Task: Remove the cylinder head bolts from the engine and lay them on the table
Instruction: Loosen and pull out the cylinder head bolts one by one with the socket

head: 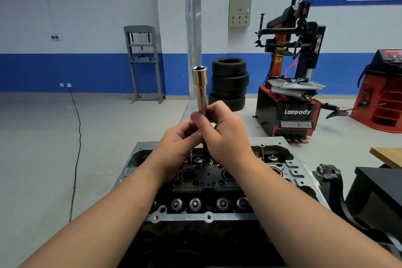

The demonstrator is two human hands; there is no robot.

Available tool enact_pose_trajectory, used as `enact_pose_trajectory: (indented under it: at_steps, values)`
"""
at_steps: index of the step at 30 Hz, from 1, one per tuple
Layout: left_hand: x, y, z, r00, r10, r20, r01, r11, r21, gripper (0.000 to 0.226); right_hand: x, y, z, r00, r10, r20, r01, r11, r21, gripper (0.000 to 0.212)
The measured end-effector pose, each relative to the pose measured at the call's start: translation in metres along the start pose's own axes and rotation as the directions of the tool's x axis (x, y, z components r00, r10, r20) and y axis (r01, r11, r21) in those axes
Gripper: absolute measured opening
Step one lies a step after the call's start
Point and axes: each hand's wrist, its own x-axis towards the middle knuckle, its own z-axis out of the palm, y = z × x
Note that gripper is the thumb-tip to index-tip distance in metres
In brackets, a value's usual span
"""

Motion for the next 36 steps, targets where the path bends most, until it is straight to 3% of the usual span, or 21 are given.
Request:
enact_pose_trajectory:
  at_steps: [2, 5, 7, 9, 13, 16, 18, 21, 23, 27, 30, 36]
  values:
    - [-0.0003, -0.0016, -0.0026, 1.0, -0.029, 0.005, 0.029, 1.0, -0.009, 0.038, -0.0007, -0.0015, 0.0, 0.999, -0.024, 0.026, 0.024, 1.0, -0.003, 0.015]
    - [0.0006, -0.0018, -0.0028, 1.0, -0.027, -0.01, 0.027, 1.0, -0.001, 0.037, -0.0019, -0.0039, 0.0004, 0.997, -0.037, 0.066, 0.038, 0.999, -0.014, 0.025]
    - [0.0015, 0.0, 0.0, 1.0, 0.003, -0.019, -0.002, 0.999, 0.038, 0.026, -0.0017, -0.0035, 0.0002, 0.997, -0.023, 0.069, 0.021, 1.0, 0.023, 0.013]
    - [0.0018, 0.0013, 0.0023, 1.0, 0.025, -0.003, -0.025, 0.998, 0.054, 0.017, -0.0013, -0.0027, -0.0001, 0.999, 0.004, 0.046, -0.006, 0.999, 0.047, 0.016]
    - [0.0016, -0.0004, 0.001, 1.0, 0.011, 0.003, -0.011, 1.0, 0.008, 0.025, 0.0005, -0.0005, -0.0014, 1.0, -0.001, 0.002, 0.001, 0.999, 0.035, 0.01]
    - [0.0008, -0.0028, -0.0022, 0.999, -0.028, 0.025, 0.028, 1.0, -0.007, 0.037, 0.0001, -0.0002, -0.0012, 0.998, -0.024, 0.051, 0.021, 0.998, 0.057, 0.022]
    - [0.0016, -0.003, -0.003, 0.999, -0.027, 0.018, 0.027, 1.0, -0.007, 0.034, -0.001, -0.0017, -0.0007, 0.996, -0.017, 0.083, 0.012, 0.998, 0.064, 0.027]
    - [0.0026, 0.0004, 0.0014, 1.0, 0.007, 0.002, -0.007, 0.999, 0.032, 0.019, -0.0006, -0.0017, -0.0004, 0.997, -0.019, 0.077, 0.014, 0.998, 0.065, 0.011]
    - [0.0028, 0.0015, 0.0037, 1.0, 0.021, 0.005, -0.022, 0.999, 0.037, 0.018, 0.0001, -0.001, -0.0007, 0.999, 0.001, 0.043, -0.003, 0.998, 0.063, 0.014]
    - [0.0018, -0.0012, 0.0001, 1.0, 0.016, -0.01, -0.017, 1.0, -0.023, 0.03, 0.0011, 0.0012, -0.0015, 0.999, -0.012, 0.039, 0.011, 0.999, 0.032, 0.006]
    - [0.0004, -0.0033, -0.0036, 1.0, -0.009, 0.023, 0.01, 0.999, -0.05, 0.045, 0.0011, 0.0017, -0.0015, 0.997, -0.018, 0.069, 0.015, 0.999, 0.047, 0.02]
    - [0.0021, 0.0011, 0.0031, 1.0, 0.013, 0.015, -0.013, 1.0, 0.015, 0.023, 0.0001, -0.002, 0.0002, 1.0, 0.005, 0.029, -0.007, 0.997, 0.077, 0.014]
